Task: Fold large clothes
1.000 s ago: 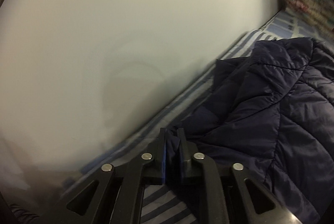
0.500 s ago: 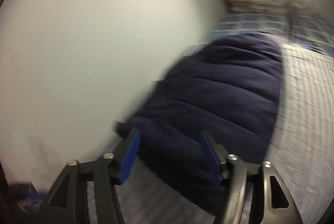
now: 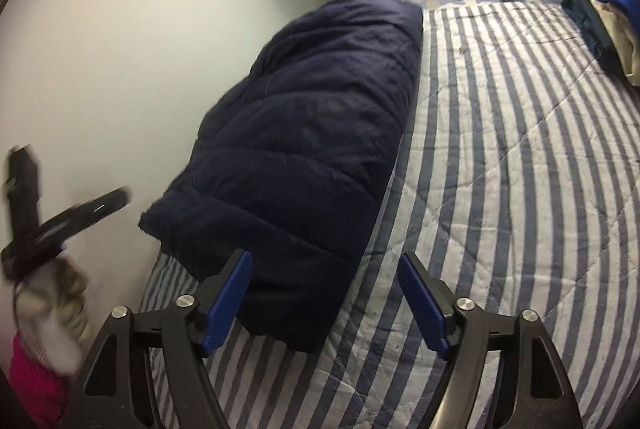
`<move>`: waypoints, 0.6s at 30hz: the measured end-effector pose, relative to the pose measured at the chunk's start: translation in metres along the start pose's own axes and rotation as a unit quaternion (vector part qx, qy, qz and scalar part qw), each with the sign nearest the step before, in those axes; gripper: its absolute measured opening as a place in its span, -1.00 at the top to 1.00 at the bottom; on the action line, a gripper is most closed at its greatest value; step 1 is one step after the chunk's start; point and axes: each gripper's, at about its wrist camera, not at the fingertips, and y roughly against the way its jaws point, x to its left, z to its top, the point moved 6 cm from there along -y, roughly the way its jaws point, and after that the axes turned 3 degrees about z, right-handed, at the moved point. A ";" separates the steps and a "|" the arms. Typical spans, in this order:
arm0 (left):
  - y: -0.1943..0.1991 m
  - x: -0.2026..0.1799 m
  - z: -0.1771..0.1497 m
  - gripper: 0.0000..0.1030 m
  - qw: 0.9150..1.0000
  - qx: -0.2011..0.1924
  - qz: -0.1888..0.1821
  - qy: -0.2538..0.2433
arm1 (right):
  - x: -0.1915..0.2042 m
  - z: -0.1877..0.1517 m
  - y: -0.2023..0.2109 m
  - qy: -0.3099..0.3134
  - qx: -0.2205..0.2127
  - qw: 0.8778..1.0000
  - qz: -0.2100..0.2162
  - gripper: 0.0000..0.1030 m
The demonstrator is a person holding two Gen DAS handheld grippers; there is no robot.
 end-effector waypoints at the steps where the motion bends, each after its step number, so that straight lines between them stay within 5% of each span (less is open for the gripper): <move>1: -0.010 0.002 -0.001 -0.26 1.000 0.007 0.008 -0.006 | -0.001 -0.003 -0.002 0.000 0.005 1.000 0.002 -0.62; 5: -0.048 0.011 -0.009 -0.26 0.995 0.024 0.077 -0.055 | -0.008 -0.012 -0.018 -0.015 0.026 0.999 0.025 -0.62; 11: -0.081 0.028 -0.035 -0.26 0.990 0.058 0.105 -0.076 | -0.005 -0.008 -0.039 -0.057 0.031 0.994 0.082 -0.64; 13: -0.084 0.031 -0.039 -0.26 0.990 0.061 0.103 -0.072 | 0.003 -0.005 -0.047 -0.054 0.041 0.993 0.092 -0.38; 18: -0.084 0.025 -0.046 -0.09 0.989 0.055 0.108 -0.088 | 0.017 0.002 -0.052 -0.005 0.059 0.998 0.037 0.27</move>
